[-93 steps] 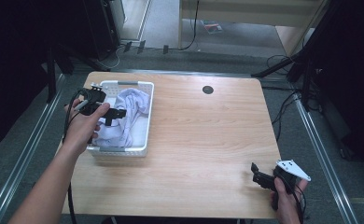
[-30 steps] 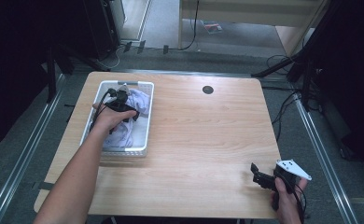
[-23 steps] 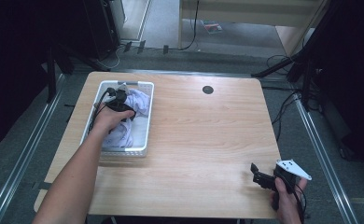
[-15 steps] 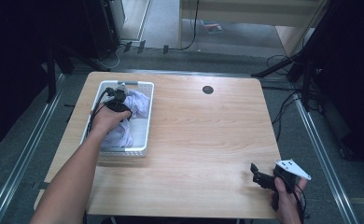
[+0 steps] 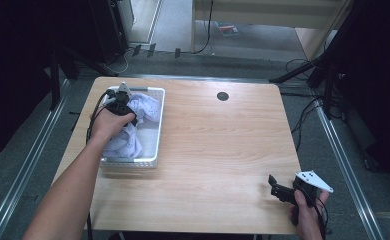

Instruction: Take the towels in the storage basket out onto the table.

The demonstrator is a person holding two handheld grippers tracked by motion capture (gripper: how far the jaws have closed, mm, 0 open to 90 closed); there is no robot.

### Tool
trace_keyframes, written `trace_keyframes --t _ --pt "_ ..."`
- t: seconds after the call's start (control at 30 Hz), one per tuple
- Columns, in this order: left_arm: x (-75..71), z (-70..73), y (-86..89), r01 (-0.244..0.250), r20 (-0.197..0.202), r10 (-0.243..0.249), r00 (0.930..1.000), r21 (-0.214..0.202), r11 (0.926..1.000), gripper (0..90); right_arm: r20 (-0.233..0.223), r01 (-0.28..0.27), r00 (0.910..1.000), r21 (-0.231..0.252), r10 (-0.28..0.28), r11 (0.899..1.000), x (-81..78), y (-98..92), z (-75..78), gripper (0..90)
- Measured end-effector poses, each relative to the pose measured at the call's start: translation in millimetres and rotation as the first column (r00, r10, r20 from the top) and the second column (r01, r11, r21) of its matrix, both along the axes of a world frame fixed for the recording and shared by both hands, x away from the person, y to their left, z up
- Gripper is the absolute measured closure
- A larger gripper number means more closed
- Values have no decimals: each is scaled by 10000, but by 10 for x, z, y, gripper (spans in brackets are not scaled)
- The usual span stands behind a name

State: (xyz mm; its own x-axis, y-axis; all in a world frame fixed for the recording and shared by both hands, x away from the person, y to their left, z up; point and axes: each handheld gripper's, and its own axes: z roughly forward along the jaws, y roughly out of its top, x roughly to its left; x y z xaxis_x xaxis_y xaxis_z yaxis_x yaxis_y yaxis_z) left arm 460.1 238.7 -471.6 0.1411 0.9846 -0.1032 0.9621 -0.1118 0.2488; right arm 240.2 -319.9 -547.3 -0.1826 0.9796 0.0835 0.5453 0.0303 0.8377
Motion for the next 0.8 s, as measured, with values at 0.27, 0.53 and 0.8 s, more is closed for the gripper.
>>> trace_keyframes --t 0.27,0.53,0.8 --pt "-11 412 -12 17 367 -9 9993 -222 9998 603 -20 -15 10000 2 15 10000 2 -3 0 0" --pt "-41 733 -20 117 466 -110 9989 -150 9998 603 -36 -18 10000 -5 18 10000 4 0 -1 0" --pt "-53 969 -33 137 636 -125 9979 -194 9997 603 -55 -7 10000 -7 7 10000 5 1 -1 0"
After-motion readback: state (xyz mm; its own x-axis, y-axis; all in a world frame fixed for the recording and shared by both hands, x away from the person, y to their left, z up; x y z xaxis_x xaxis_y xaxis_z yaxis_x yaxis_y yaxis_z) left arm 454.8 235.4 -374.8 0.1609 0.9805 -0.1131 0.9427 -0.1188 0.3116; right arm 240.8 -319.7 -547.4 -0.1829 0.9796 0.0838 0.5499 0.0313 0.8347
